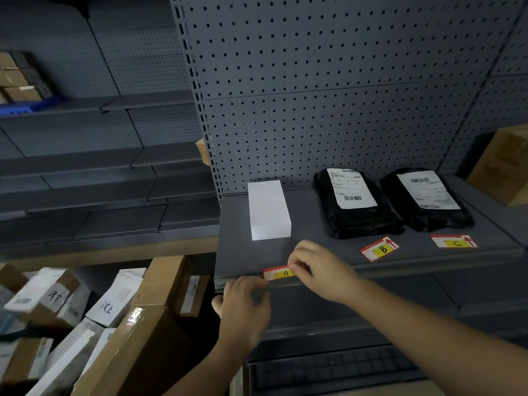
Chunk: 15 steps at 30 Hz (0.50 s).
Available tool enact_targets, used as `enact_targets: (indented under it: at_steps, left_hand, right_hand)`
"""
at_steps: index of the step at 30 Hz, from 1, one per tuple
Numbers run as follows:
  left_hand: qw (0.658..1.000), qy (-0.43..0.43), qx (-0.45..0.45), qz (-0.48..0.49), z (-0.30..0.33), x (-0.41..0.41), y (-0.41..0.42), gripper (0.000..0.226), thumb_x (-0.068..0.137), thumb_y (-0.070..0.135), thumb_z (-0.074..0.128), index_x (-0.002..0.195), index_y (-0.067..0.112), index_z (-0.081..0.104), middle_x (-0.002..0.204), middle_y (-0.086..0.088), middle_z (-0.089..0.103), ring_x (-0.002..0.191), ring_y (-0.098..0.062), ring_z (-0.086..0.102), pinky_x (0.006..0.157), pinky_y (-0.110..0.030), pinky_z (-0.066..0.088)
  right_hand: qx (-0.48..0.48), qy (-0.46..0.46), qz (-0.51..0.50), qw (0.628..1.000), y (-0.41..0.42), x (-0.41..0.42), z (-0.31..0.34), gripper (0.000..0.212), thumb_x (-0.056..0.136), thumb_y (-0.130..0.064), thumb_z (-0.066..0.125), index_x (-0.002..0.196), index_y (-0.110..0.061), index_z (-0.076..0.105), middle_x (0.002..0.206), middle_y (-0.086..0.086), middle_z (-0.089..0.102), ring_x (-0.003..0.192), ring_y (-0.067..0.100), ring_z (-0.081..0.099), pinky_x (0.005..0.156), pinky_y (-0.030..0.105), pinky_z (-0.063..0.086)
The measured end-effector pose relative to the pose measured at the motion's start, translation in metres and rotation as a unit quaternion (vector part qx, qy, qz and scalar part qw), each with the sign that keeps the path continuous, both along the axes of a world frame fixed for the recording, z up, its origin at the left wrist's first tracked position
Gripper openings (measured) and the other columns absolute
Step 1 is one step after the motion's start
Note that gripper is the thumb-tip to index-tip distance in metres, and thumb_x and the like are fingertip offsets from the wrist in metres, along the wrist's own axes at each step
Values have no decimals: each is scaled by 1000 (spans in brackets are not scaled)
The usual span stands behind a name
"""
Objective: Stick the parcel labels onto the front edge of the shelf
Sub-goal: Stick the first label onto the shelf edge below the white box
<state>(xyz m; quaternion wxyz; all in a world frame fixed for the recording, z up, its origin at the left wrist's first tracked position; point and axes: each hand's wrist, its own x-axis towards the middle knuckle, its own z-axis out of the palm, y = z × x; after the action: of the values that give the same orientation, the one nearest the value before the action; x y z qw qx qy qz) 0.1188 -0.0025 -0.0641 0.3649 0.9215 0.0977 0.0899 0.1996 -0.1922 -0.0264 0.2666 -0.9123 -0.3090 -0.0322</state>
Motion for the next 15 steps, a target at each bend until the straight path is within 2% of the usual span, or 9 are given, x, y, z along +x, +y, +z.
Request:
enact_targets:
  at_steps: [3,6,11,15]
  left_hand:
    - [998,-12,59,-30,1,-4,4,24,86,26,62,105,41,65,109,29,52,111,6,34,104,-34,17]
    - [995,-19,74,-56,2,-6,7,28,86,26,61,110,40,63,111,28,49,114,4,36,109,-35,24]
    - [995,-19,77,-52,7,-8,6,27,88,26,60,111,39,60,112,28,44,112,8,29,103,-27,12]
    - [996,-10,69,-50,6,-8,5,30,87,26,62,113,40,58,114,27,42,120,3,32,110,-34,17]
  right_hand:
    - [-33,-85,18,996,1,-5,-10,9,92,-23,59,88,-23,67,95,-11,54,89,6,50,83,28,41]
    - [-40,-129,11,991,2,-11,-23,7,88,-22,63,84,-22,69,99,-7,52,93,14,50,86,32,40]
    - [-36,-138,-23,989,3,-17,-33,9,89,-23,61,83,-23,68,109,-6,48,99,20,47,84,32,37]
    - [-51,-127,-49,989,8,-16,-31,14,91,-25,58,81,-24,67,114,-6,46,102,24,46,83,34,38]
